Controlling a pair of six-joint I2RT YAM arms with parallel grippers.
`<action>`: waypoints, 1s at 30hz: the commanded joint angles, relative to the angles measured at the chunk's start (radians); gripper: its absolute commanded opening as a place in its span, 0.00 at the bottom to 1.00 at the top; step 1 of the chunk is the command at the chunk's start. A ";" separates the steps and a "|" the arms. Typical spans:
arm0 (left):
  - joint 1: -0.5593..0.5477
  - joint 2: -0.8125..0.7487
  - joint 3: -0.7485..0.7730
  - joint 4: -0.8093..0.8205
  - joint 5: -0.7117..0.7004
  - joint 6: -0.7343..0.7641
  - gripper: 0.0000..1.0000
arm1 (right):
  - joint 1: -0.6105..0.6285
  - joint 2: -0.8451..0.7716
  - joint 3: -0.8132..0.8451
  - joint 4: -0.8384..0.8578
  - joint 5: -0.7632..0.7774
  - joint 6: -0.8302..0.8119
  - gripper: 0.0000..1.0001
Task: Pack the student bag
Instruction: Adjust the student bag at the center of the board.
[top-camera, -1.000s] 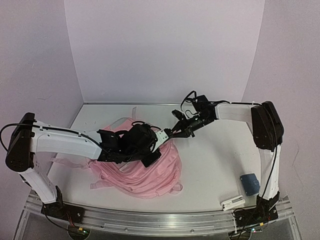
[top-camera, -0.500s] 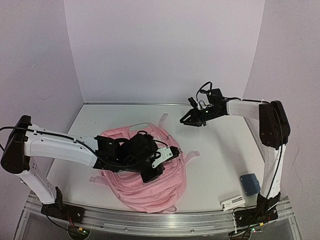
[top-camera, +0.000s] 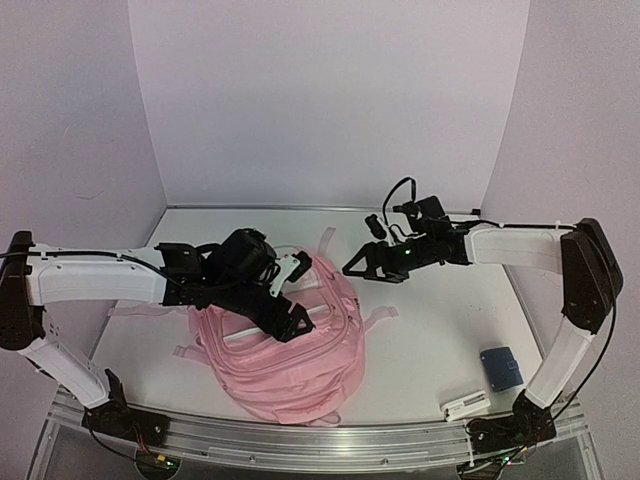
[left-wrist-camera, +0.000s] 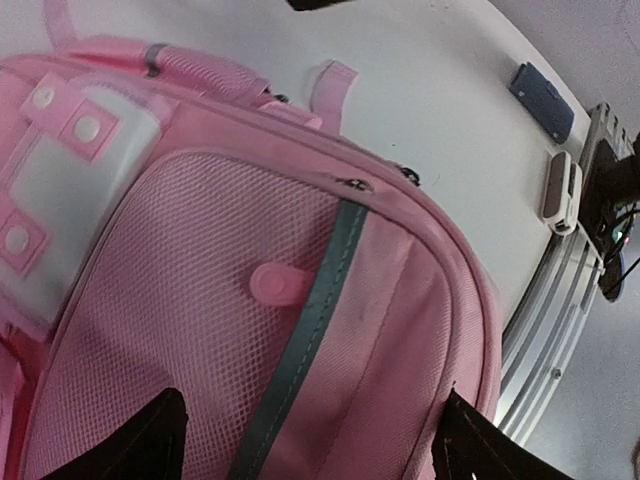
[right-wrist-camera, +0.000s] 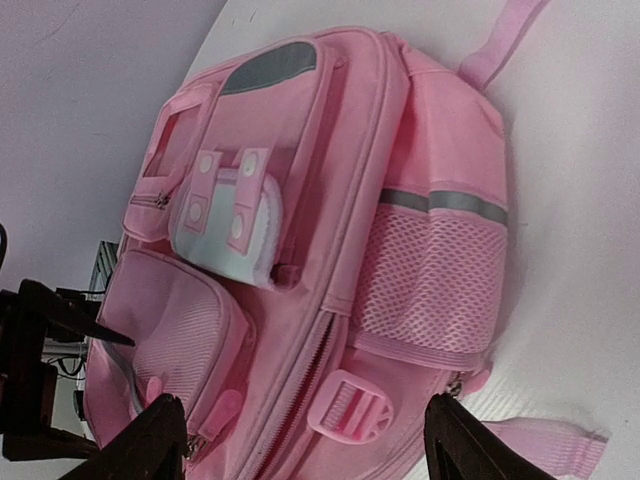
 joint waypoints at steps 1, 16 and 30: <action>0.098 -0.093 0.062 -0.177 -0.129 -0.301 0.85 | 0.066 0.020 -0.007 0.065 0.076 0.044 0.74; 0.361 -0.335 -0.190 -0.409 -0.121 -0.620 0.99 | 0.194 0.190 0.046 0.183 0.036 0.110 0.40; 0.473 -0.152 -0.297 0.106 0.030 -0.560 0.99 | 0.284 0.070 -0.105 0.215 0.104 0.213 0.00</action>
